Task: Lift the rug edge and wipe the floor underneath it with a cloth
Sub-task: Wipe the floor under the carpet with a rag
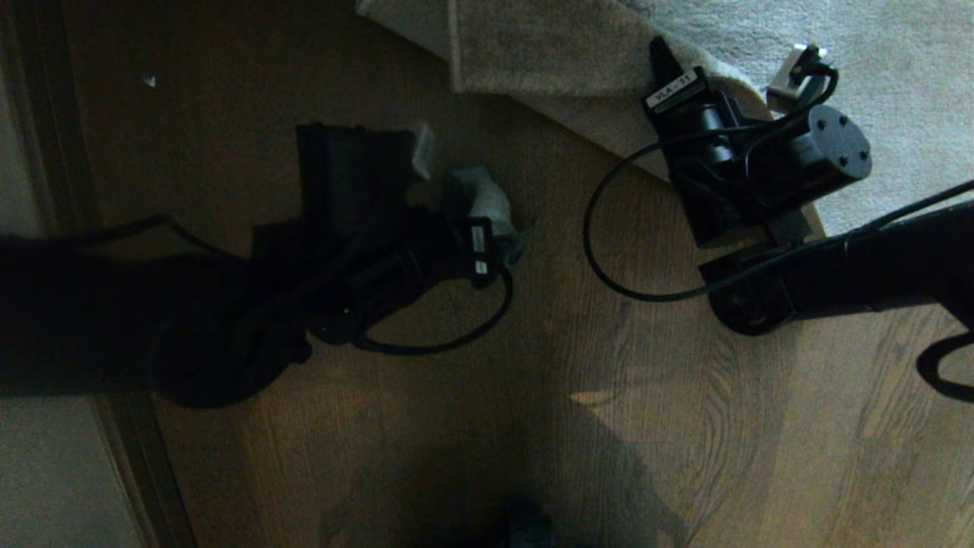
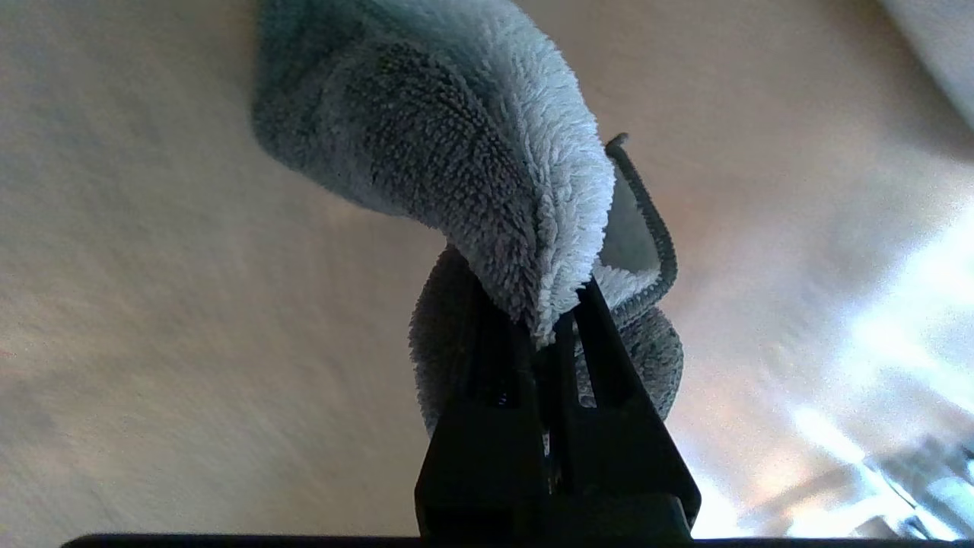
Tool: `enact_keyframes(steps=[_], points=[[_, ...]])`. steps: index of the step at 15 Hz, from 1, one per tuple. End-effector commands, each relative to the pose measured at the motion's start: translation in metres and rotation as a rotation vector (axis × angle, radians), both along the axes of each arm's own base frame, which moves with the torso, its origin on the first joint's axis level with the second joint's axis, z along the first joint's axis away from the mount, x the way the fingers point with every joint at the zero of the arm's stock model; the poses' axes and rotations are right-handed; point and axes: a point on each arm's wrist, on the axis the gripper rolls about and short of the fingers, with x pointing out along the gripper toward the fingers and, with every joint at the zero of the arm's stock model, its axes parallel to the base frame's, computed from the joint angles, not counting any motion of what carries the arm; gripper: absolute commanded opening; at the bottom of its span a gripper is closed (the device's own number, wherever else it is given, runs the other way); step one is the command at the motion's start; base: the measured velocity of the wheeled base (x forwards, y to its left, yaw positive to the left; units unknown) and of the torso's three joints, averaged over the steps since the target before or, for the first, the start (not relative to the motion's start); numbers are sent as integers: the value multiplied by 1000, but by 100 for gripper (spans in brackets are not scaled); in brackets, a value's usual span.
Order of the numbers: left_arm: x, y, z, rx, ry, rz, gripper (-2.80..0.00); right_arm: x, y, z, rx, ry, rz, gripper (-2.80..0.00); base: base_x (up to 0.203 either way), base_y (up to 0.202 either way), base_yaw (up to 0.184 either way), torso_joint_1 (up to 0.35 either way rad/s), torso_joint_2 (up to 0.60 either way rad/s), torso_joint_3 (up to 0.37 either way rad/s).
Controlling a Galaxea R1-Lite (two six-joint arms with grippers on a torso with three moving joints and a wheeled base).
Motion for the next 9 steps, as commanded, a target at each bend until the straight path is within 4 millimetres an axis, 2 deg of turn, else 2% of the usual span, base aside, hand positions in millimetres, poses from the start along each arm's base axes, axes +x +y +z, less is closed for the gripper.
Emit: enact_keyframes(steps=[1, 5, 9], points=[[16, 10, -2, 8, -3, 52, -280, -4, -1, 4, 22, -44, 4, -280, 0, 0, 0, 0, 0, 0], [34, 28, 9, -7, -39, 118, -280, -4, 0, 3, 20, -43, 6, -280, 0, 0, 0, 0, 0, 0], [29, 46, 25, 27, -95, 149, -280, -4, -1, 4, 21, -46, 4, -280, 0, 0, 0, 0, 0, 0]])
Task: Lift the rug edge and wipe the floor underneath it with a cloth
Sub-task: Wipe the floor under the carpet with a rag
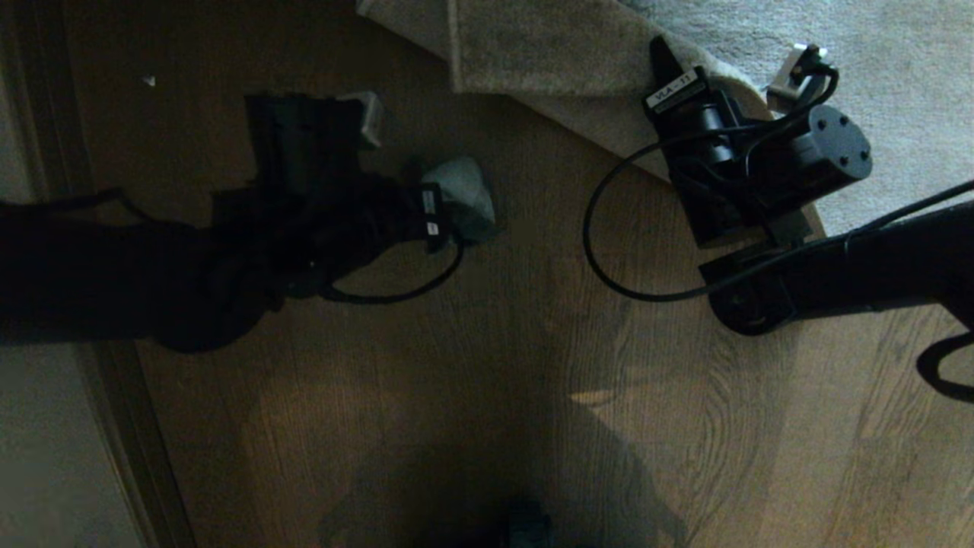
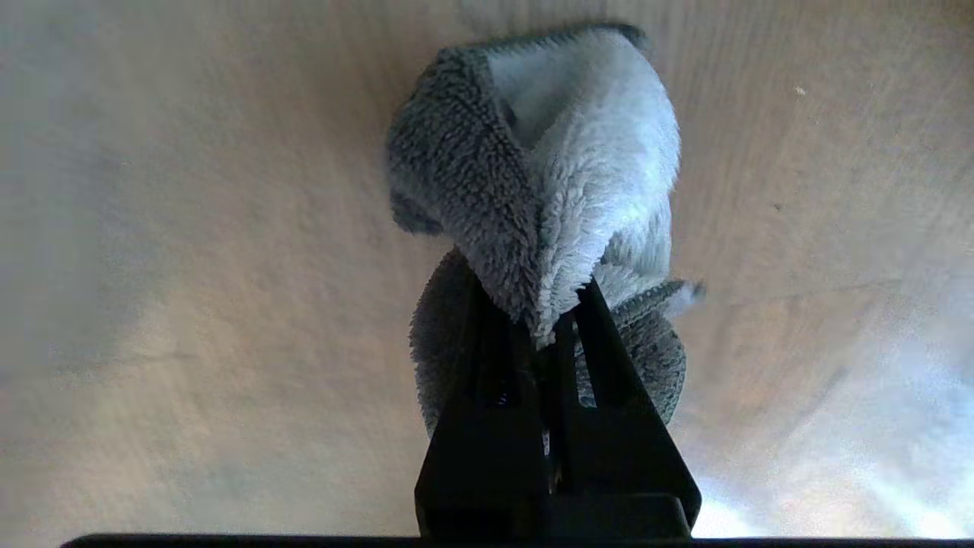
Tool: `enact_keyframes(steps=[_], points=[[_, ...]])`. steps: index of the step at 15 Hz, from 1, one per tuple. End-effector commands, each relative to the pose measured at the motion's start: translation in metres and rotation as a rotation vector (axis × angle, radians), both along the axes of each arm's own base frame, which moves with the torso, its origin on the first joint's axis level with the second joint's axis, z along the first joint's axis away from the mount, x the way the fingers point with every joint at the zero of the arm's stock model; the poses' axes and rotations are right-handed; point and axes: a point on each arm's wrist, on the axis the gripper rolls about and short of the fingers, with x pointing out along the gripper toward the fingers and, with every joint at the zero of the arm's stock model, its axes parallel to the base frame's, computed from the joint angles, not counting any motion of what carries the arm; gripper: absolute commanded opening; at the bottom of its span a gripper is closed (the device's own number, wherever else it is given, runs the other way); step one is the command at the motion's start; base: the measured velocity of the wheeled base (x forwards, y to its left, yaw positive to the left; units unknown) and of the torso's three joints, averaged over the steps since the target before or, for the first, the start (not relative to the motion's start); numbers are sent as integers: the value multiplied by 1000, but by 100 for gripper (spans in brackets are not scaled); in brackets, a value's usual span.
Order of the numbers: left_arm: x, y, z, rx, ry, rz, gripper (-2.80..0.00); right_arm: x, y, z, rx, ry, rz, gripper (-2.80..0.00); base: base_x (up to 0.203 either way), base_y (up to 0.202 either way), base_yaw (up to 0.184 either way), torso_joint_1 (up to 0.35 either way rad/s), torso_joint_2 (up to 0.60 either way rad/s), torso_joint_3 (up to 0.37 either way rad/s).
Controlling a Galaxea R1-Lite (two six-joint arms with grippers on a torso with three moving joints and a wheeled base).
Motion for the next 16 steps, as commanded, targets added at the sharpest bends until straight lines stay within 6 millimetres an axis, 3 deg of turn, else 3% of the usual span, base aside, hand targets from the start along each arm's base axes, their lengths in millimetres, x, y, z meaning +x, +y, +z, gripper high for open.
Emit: enact_keyframes(steps=[1, 7, 10, 13, 16], points=[[-4, 10, 13, 2, -41, 18, -280, -4, -1, 3, 22, -43, 3, -280, 0, 0, 0, 0, 0, 0], [-29, 27, 46, 14, -140, 58, -280, -2, 0, 1, 19, -38, 8, -280, 0, 0, 0, 0, 0, 0], [-48, 39, 53, 14, -143, 91, -280, -2, 1, 0, 18, -37, 9, -280, 0, 0, 0, 0, 0, 0], [-74, 54, 34, 54, -87, 89, -280, -2, 1, 0, 17, -35, 9, -280, 0, 0, 0, 0, 0, 0], [-104, 58, -2, 116, -1, 34, -280, -2, 1, -1, 17, -34, 11, -280, 0, 0, 0, 0, 0, 0]])
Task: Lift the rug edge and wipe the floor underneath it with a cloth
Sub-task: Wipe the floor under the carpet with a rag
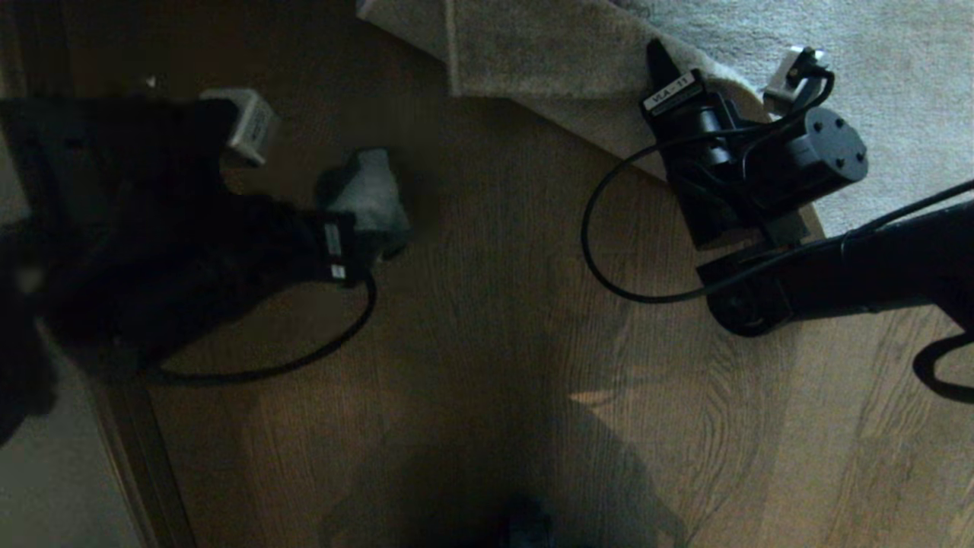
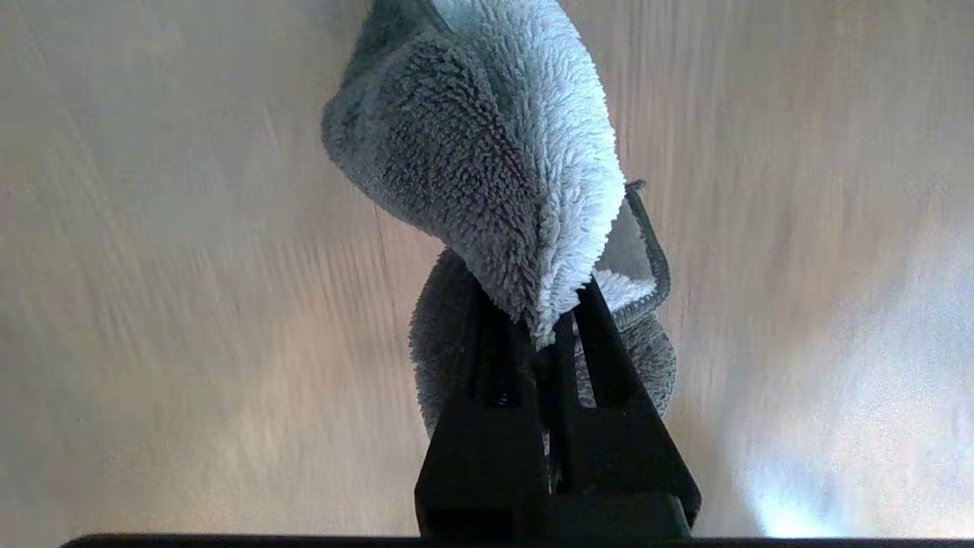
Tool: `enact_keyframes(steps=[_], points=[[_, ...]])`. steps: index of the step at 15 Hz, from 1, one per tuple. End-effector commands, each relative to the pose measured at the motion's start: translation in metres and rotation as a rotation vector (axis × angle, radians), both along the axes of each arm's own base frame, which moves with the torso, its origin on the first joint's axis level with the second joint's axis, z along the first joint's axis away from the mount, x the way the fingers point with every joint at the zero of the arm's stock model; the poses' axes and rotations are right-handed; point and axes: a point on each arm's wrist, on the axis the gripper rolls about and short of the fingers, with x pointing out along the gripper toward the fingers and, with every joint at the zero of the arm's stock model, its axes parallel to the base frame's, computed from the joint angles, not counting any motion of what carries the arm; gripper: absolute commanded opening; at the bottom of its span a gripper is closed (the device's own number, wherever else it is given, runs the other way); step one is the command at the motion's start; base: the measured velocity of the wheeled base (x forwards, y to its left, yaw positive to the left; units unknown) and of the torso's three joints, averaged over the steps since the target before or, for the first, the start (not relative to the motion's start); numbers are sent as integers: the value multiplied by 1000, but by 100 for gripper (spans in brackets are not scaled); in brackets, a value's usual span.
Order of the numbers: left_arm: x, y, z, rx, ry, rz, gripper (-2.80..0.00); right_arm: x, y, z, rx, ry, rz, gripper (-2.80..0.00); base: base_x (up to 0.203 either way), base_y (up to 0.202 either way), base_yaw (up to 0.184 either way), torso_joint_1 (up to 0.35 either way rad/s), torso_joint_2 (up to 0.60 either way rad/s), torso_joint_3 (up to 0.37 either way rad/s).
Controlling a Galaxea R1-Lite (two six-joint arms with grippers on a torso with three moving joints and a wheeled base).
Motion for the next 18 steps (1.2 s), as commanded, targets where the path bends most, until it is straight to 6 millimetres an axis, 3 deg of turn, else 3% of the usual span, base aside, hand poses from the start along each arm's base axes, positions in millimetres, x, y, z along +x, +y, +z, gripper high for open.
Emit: enact_keyframes(steps=[1, 4, 10, 18], points=[[-29, 3, -18, 27, 36, -49, -280, -3, -1, 3, 21, -42, 3, -280, 0, 0, 0, 0, 0, 0], [-41, -16, -38, 61, 80, -124, -280, -3, -1, 2, 19, -40, 1, -280, 0, 0, 0, 0, 0, 0], [-10, -64, -59, 28, 63, -147, -280, -1, 0, -1, 17, -32, -2, -280, 0, 0, 0, 0, 0, 0], [31, -107, -48, -21, 12, -147, -280, 5, 1, -8, 11, -19, -2, -280, 0, 0, 0, 0, 0, 0]])
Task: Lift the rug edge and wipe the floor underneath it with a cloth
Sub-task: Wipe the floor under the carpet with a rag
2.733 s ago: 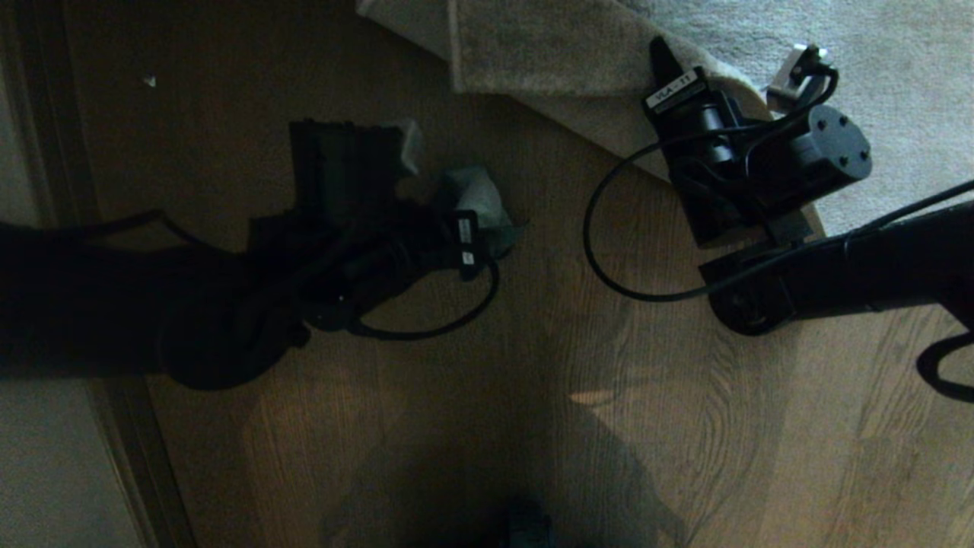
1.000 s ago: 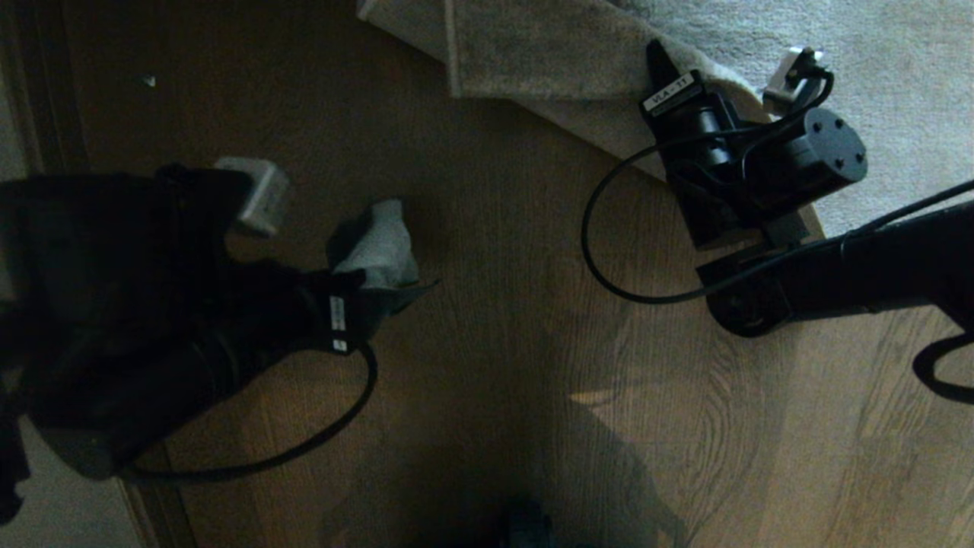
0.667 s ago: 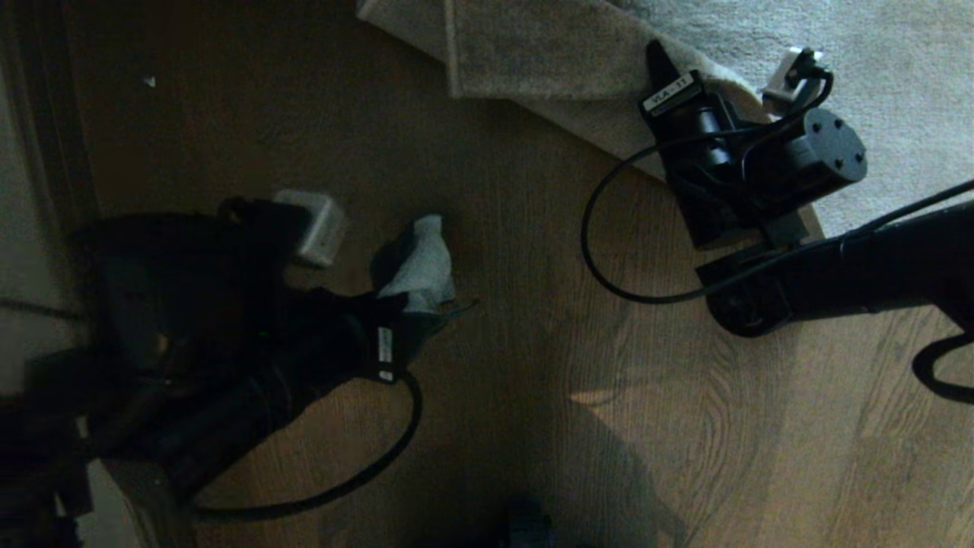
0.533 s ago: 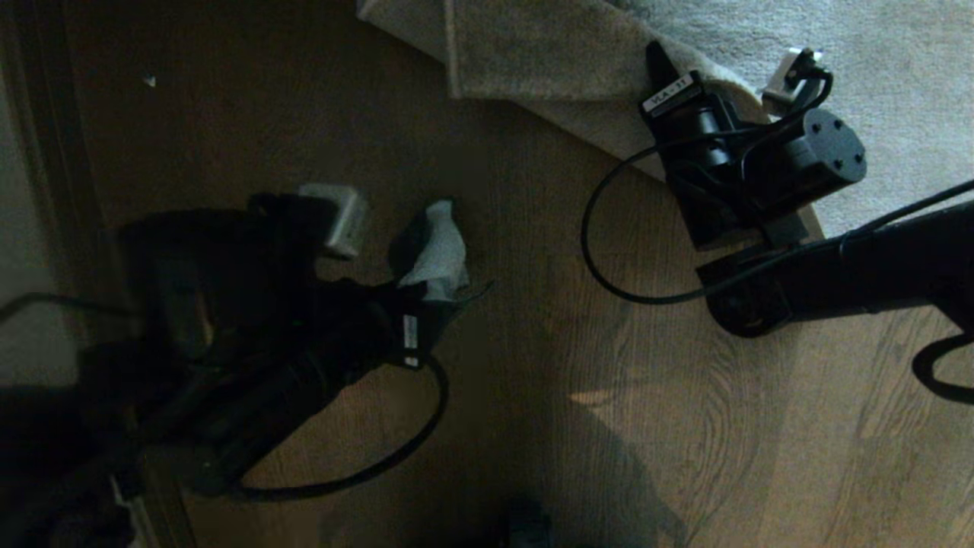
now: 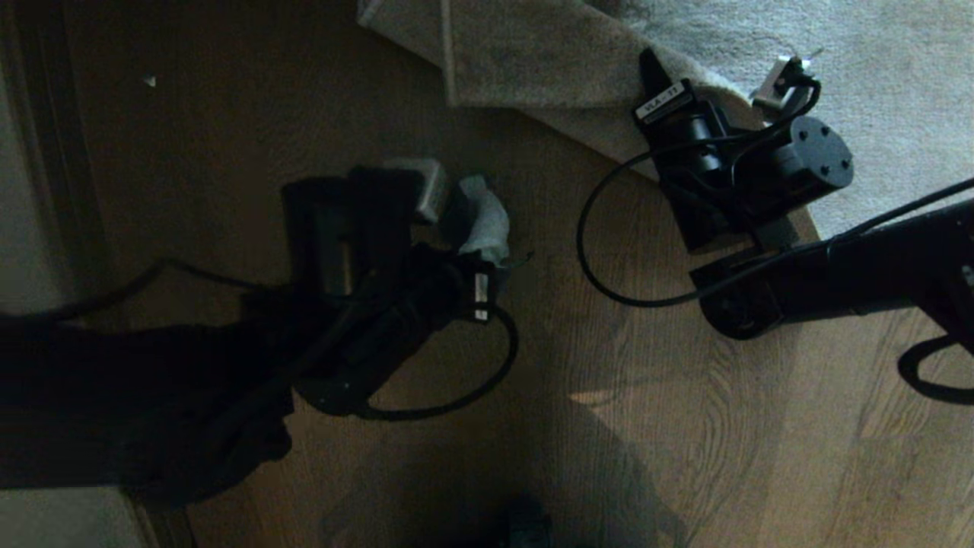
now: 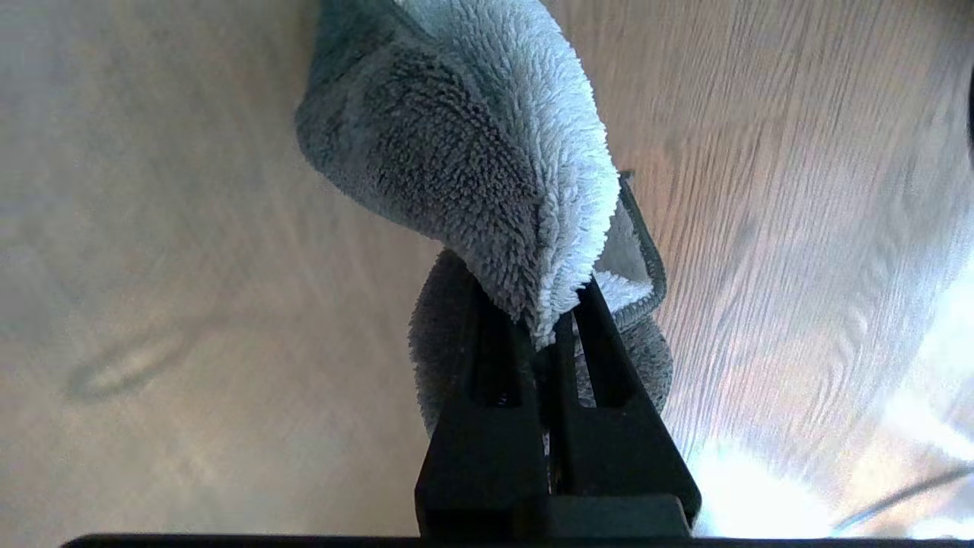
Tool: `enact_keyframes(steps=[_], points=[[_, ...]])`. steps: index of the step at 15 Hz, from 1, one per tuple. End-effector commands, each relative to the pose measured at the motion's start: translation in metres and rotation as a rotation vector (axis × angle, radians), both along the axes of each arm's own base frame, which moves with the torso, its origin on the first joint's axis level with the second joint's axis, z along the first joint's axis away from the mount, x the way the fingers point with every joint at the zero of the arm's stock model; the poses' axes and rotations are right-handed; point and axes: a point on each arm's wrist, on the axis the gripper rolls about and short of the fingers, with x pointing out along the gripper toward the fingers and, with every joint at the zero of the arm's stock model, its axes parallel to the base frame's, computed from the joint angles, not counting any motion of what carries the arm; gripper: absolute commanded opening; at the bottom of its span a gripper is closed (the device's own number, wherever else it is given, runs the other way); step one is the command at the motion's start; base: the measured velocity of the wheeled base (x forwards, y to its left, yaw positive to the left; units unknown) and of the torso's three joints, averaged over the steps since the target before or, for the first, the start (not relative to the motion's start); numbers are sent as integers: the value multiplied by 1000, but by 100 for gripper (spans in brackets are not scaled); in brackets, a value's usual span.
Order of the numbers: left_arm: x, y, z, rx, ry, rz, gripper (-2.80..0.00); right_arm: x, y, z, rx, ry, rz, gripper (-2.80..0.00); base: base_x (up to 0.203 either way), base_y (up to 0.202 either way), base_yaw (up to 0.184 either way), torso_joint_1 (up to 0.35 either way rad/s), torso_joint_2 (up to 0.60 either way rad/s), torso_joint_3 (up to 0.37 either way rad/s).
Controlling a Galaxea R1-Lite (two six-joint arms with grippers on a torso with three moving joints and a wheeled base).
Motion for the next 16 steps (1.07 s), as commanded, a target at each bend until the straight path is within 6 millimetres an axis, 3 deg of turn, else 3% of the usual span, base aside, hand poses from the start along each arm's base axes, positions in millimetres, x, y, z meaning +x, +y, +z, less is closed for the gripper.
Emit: enact_keyframes(steps=[1, 6, 10, 16], points=[[15, -13, -7, 7, 7, 7, -280, -2, -1, 1, 20, -37, 0, -280, 0, 0, 0, 0, 0, 0], [29, -11, -2, -4, -11, 45, -280, -3, -1, 2, 20, -38, 2, -280, 0, 0, 0, 0, 0, 0], [44, 5, 6, -3, -41, 104, -280, -4, -3, 5, 22, -43, 0, -280, 0, 0, 0, 0, 0, 0], [48, 31, 30, -2, -110, 167, -280, -8, -4, 10, 26, -54, 1, -280, 0, 0, 0, 0, 0, 0]])
